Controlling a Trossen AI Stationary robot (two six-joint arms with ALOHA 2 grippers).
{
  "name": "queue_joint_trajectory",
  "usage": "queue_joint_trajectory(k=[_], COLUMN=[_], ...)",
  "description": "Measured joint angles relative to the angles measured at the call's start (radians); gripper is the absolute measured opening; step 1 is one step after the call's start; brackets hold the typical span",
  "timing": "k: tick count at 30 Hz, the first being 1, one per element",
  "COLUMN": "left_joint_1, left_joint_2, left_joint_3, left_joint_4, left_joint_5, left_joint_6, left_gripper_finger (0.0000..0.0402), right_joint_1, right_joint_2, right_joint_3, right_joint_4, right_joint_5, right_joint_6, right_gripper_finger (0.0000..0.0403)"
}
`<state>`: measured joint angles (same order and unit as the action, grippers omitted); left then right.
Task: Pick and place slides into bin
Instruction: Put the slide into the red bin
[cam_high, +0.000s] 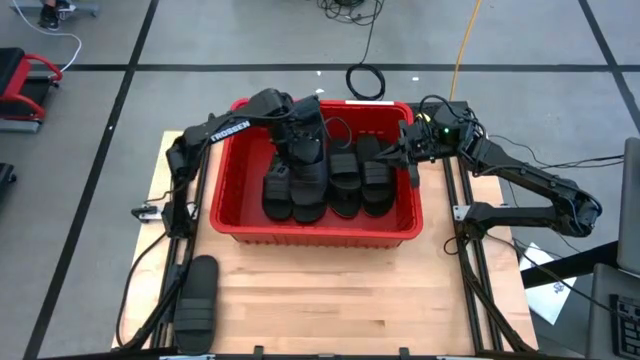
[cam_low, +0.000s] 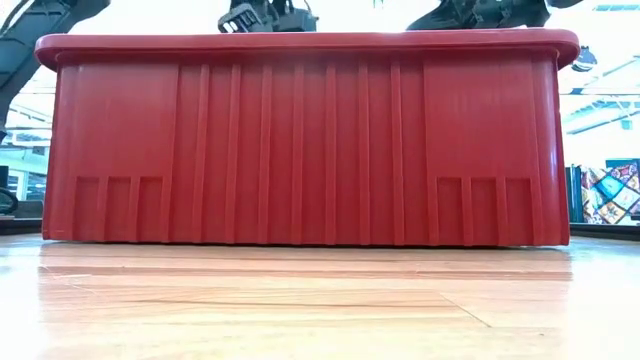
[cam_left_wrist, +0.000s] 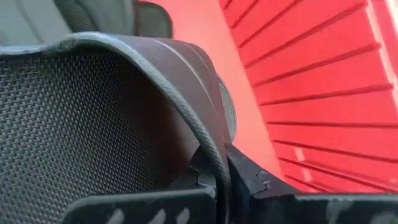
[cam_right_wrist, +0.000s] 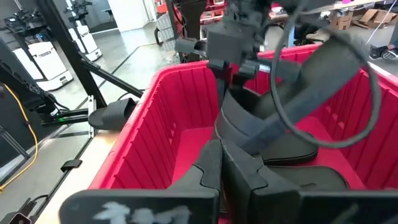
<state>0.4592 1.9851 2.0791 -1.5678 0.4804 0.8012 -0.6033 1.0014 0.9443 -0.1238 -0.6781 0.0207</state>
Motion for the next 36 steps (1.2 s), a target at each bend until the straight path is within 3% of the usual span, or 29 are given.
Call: queue_joint_trajectory(k=[5,16,25,36], left_joint_1=[0.0,0.005,0.005,-0.005], left_joint_2=[-0.011,0.01,0.004,0.108], left_joint_3=[-0.061,-0.262,-0.273,-0.274], left_joint_4=[-0.002,0.029,0.09,0.156], left_joint_5=[0.067,0.078,0.171,0.156], left_joint_6=[0.018,0.105,0.073,0.033], left_gripper_finger=[0.0002,0.0002,0.0001,0.0001], right_joint_1=[0.0,0.0,0.0,0.0], right_joint_2=[0.0,0.0,0.0,0.0], right_joint_3=[0.0,0.0,0.0,0.0], right_joint_4=[0.0,0.001,0.001,0.0], right_joint_5=[0.0,0.001,0.001,0.001], right_joint_6=[0.0,-0.007,-0.01,-0.001], right_gripper_finger=[0.0,0.0,0.0,0.0])
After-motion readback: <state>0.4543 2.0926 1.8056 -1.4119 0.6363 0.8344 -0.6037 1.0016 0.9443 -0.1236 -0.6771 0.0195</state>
